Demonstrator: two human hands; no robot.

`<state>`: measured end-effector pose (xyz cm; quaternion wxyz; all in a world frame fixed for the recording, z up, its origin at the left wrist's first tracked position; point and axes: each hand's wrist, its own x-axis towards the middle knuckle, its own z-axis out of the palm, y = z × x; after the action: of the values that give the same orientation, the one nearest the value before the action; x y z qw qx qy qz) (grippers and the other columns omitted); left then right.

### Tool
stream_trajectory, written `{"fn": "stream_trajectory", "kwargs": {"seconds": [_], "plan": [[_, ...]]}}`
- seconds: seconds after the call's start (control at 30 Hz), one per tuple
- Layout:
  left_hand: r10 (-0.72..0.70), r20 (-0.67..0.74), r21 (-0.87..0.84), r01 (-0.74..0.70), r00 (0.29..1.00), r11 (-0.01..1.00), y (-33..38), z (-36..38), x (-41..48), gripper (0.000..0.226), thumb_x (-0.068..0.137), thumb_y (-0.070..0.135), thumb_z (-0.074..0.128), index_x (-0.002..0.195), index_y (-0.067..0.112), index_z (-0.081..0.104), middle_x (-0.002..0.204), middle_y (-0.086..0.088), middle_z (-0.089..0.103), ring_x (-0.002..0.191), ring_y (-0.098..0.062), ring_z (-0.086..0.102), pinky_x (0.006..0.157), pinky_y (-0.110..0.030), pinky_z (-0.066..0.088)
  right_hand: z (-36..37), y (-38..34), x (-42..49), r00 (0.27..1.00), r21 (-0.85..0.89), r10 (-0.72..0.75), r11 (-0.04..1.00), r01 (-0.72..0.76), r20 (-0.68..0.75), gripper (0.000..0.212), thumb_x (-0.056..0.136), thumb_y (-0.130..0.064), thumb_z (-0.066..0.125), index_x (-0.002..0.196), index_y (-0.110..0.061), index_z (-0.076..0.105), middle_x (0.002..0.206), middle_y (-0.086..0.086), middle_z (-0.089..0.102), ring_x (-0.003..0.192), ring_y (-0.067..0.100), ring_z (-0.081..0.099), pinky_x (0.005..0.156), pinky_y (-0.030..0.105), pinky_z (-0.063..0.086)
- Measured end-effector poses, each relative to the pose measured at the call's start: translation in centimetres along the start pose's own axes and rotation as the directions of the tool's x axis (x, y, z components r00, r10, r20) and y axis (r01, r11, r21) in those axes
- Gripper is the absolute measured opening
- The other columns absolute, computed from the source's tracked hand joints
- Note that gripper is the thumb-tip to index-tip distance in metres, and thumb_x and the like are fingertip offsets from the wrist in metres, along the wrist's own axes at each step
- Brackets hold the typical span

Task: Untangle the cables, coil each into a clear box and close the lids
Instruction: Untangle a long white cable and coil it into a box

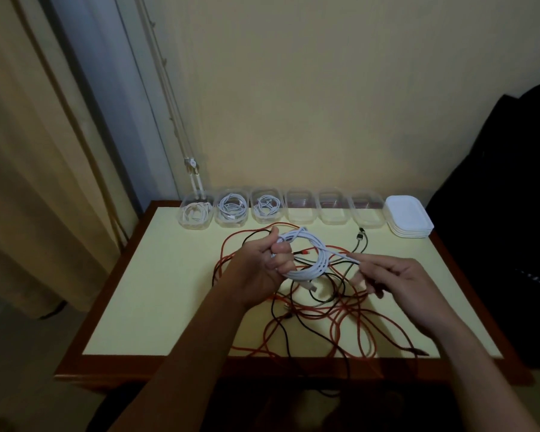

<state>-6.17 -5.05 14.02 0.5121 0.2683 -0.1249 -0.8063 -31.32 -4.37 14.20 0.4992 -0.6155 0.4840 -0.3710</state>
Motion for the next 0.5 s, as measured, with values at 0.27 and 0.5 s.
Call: {"fn": "stream_trajectory", "kwargs": {"seconds": [0.27,0.5], "plan": [[0.026,-0.057,-0.123,-0.033,0.998,0.992,-1.8,-0.4,0.6,0.065,0.106,0.042,0.034,0.049,0.012,0.045,0.043,0.004,0.029,0.039,-0.008,0.021,0.044,-0.020,0.026,7.0,3.5,0.4,0.917,-0.203,-0.221,0.966,0.159,-0.332,0.027,0.095,-0.010,0.068,0.096,-0.037,0.073,0.102,-0.014,0.071,0.101,0.001,0.064,0.082,0.006,0.044],[0.247,-0.236,-0.030,-0.261,0.940,0.965,-2.6,-0.3,1.7,0.034,0.106,0.034,0.040,0.080,0.012,0.044,0.049,0.006,0.024,0.035,-0.006,0.021,0.038,-0.018,0.024,9.8,2.4,1.1,0.925,0.049,0.004,0.999,0.016,-0.381,0.023,0.093,-0.011,0.069,0.112,-0.020,0.078,0.088,-0.010,0.078,0.081,0.004,0.072,0.076,0.025,0.055]]}}
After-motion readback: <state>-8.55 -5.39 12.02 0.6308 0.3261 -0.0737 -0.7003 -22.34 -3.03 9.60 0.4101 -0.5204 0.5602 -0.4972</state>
